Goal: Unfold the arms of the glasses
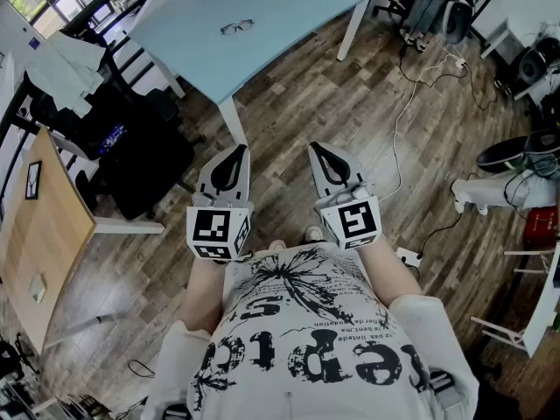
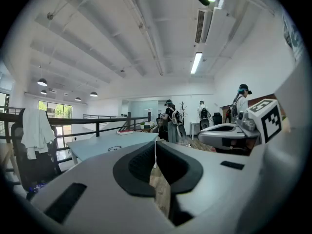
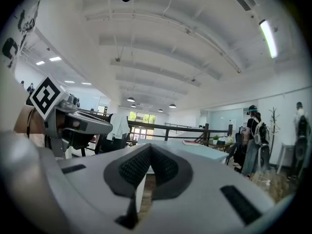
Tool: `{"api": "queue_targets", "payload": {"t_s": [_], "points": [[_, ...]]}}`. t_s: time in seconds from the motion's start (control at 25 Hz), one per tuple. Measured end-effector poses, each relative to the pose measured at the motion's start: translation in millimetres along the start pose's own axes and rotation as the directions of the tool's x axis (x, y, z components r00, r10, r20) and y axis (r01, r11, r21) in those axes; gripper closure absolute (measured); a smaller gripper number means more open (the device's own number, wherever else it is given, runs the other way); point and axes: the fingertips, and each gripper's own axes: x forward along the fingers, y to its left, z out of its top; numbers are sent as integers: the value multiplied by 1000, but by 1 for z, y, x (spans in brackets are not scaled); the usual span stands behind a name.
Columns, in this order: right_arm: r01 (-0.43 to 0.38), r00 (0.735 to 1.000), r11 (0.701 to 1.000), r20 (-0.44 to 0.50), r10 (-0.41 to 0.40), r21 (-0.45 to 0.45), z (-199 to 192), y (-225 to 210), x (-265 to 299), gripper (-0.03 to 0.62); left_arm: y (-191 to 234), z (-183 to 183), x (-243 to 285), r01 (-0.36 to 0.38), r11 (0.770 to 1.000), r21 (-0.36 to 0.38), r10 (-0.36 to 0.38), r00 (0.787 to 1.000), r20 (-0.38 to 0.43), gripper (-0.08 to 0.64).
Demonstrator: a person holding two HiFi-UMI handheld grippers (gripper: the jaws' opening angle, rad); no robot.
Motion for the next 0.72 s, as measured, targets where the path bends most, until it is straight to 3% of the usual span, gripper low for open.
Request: {"api": "queue_targets", "payload": {"t_s": [0.32, 0.72], "points": [[33, 999, 996, 2, -34, 78, -7, -1, 7, 583, 14, -8, -1, -7, 1000, -8, 7, 1000, -1, 540], [24, 999, 999, -36, -22, 49, -14, 1, 37, 583, 41, -21, 6, -18, 1000, -14, 18, 999, -31, 540]]}}
